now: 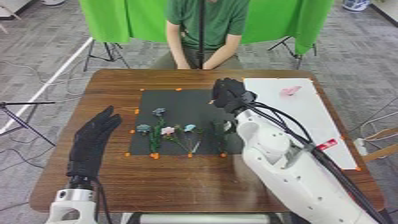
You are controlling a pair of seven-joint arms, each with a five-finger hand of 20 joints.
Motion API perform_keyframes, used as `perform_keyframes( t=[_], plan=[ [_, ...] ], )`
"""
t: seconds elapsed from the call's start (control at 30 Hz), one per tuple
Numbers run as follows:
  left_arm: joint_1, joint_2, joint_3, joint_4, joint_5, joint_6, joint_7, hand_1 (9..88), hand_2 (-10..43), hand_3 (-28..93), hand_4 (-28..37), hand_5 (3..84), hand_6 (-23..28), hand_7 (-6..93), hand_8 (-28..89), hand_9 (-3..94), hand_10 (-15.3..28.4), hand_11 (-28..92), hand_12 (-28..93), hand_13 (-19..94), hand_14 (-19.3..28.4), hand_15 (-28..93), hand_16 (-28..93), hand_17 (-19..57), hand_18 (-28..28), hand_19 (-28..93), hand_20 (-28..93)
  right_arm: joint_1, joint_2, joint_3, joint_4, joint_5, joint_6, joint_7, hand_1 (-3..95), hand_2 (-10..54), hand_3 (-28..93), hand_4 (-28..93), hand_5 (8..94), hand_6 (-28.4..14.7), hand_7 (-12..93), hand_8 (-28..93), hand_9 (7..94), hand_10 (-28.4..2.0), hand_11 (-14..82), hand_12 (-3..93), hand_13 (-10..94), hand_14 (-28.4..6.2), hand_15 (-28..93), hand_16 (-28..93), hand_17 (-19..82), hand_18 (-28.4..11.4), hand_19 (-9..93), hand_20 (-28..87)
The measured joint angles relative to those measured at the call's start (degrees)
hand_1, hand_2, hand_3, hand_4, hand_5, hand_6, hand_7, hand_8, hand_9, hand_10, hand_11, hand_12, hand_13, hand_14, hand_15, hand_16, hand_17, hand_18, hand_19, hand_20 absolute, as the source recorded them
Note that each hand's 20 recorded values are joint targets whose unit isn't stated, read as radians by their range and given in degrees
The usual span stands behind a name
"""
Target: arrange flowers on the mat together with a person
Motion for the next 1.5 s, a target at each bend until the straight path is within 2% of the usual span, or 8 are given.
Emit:
perform_keyframes(
  t=[0.47,0.97,1.2,1.5],
  plan=[
    [0.1,0.10,-0.02,0.00,-0.04,-0.05,-0.07,22.9,-3.9,68,-24.2,43.9,2.8,7.4,-6,43.7,12.6,11,12,33,14.0,9,0,5.8,9.5,1,16,-0.2,0.2,-0.2,2.7,-0.6,-3.8,0.4,61.5,-9.5,53,-19,80.8,2.5,14,2,90.5,-9.5,2.2,23.3,94,1.4,67,15,74,-8.6,93,52],
    [0.1,0.11,-0.12,0.02,0.00,-0.81,-0.23,22.6,-4.4,68,-24.1,43.7,2.7,7.3,-6,43.6,12.5,11,12,33,14.0,9,0,5.6,9.6,1,16,-1.8,1.1,-0.1,2.6,-0.6,-4.6,0.9,60.9,-9.5,51,-17,77.5,3.7,14,0,85.3,-10.4,5.9,18.4,94,1.2,66,15,72,-8.8,93,51],
    [0.1,0.12,-0.15,0.02,0.00,-0.90,-0.24,22.6,-4.5,68,-24.0,43.6,2.7,7.2,-6,43.6,12.5,10,12,33,14.1,9,0,5.6,9.6,1,15,-2.0,1.9,0.1,2.3,-0.5,-4.9,0.7,50.9,-9.5,64,-22,72.7,4.2,14,-4,82.1,-11.7,11.3,11.7,94,1.1,65,16,72,-8.8,93,51],
    [0.1,0.12,-0.22,0.02,0.02,-0.98,-0.23,22.7,-4.5,67,-24.0,43.6,2.7,7.2,-6,43.6,12.4,11,12,33,14.0,9,0,5.6,9.6,1,15,-1.9,3.1,0.7,0.9,-0.1,-5.1,0.2,47.8,-9.5,68,-23,70.6,4.8,15,-11,80.8,-12.0,11.1,11.4,94,1.0,64,16,71,-9.0,93,51]
  ],
)
